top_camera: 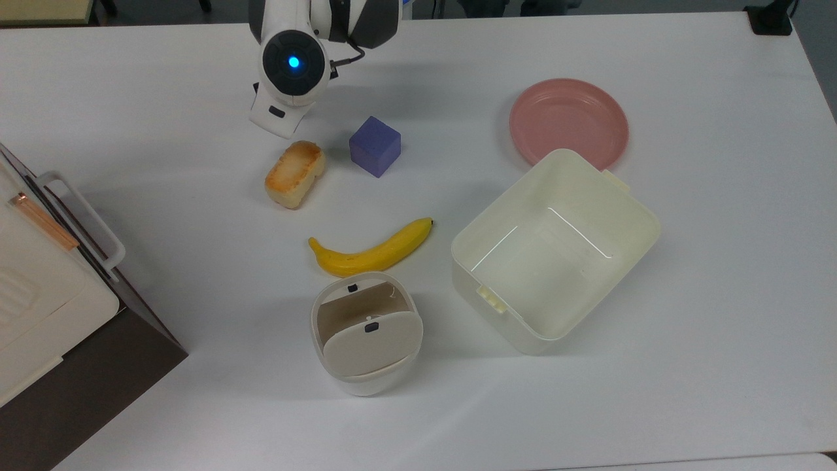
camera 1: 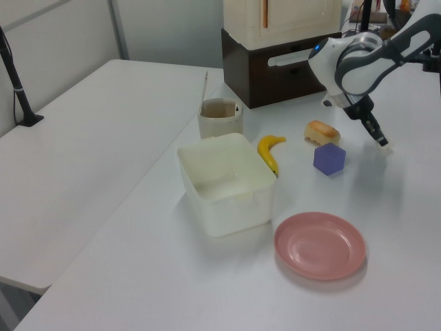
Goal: Grab it up and put it in the trash
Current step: 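Lift the paper ball and carry it over the cream trash can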
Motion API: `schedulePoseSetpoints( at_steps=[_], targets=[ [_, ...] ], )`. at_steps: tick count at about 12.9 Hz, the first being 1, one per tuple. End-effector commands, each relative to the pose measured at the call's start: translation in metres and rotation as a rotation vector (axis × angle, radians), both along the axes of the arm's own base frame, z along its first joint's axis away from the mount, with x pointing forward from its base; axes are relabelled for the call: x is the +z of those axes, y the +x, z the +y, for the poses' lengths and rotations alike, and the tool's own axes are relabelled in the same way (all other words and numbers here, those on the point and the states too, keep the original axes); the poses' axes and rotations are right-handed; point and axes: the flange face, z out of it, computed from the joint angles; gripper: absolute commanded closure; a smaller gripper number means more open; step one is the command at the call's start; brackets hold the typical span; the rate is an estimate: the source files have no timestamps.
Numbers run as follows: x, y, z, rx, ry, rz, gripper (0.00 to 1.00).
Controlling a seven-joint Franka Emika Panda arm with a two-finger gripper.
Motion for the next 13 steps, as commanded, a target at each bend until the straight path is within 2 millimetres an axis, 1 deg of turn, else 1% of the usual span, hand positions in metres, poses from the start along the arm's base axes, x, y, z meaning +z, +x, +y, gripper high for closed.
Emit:
schedulePoseSetpoints(
  at_steps=[1,2,3,4,5,6,7,8,9,10,11,12,13],
  targets=[
    [0.107,0.041,-0.001,0.007,0.0,-0.09,1.0],
    [0.154,0.068,0.007,-0.026,0.042,-0.219,1.0],
    [0.181,0.081,0.01,-0.042,0.077,-0.297,1.0],
    [0.202,0.093,0.012,-0.045,0.1,-0.391,1.0],
    [0.215,0.105,0.013,-0.061,0.102,-0.493,1.0],
    [0.229,0.126,0.018,-0.168,0.093,-0.697,1.0],
    [0.231,0.145,0.02,-0.256,0.088,-0.845,1.0],
    [0.221,0.164,0.024,-0.316,0.08,-0.957,1.0],
    [0.203,0.182,0.037,-0.345,0.079,-1.022,1.0],
    [0.175,0.199,0.048,-0.369,0.07,-1.077,1.0],
    [0.167,0.208,0.051,-0.384,0.067,-1.131,1.0],
    [0.169,0.216,0.057,-0.386,0.068,-1.19,1.0],
    [0.165,0.222,0.061,-0.37,0.059,-1.21,1.0]
  ],
)
